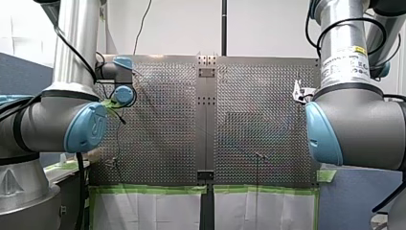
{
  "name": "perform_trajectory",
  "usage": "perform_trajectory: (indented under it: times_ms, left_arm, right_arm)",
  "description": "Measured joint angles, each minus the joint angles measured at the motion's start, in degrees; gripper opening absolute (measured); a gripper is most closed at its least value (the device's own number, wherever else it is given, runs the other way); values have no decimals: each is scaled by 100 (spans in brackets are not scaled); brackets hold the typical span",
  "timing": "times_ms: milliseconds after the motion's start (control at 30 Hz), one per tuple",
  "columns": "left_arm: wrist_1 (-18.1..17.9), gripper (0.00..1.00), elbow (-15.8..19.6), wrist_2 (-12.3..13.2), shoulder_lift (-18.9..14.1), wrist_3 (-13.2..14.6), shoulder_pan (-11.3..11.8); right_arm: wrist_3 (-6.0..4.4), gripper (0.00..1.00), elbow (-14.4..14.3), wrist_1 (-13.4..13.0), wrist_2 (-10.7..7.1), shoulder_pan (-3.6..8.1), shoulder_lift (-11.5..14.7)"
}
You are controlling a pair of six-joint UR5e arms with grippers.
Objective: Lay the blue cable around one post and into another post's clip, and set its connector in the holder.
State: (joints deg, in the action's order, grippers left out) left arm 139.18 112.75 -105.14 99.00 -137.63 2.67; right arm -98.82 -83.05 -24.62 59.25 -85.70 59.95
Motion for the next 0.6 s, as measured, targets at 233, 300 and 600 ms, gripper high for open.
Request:
perform_trajectory:
  times_ms: [233,300,600]
  left_arm:
    - [10,100,16,-199,-175,-32,10]
    - [17,100,29,-216,-214,-38,9]
    - [1,100,249,-24,-405,-209,-6]
  right_arm:
    - [0,100,0,0,0,0,0]
    - [0,100,0,0,0,0,0]
    - [0,100,0,0,0,0,0]
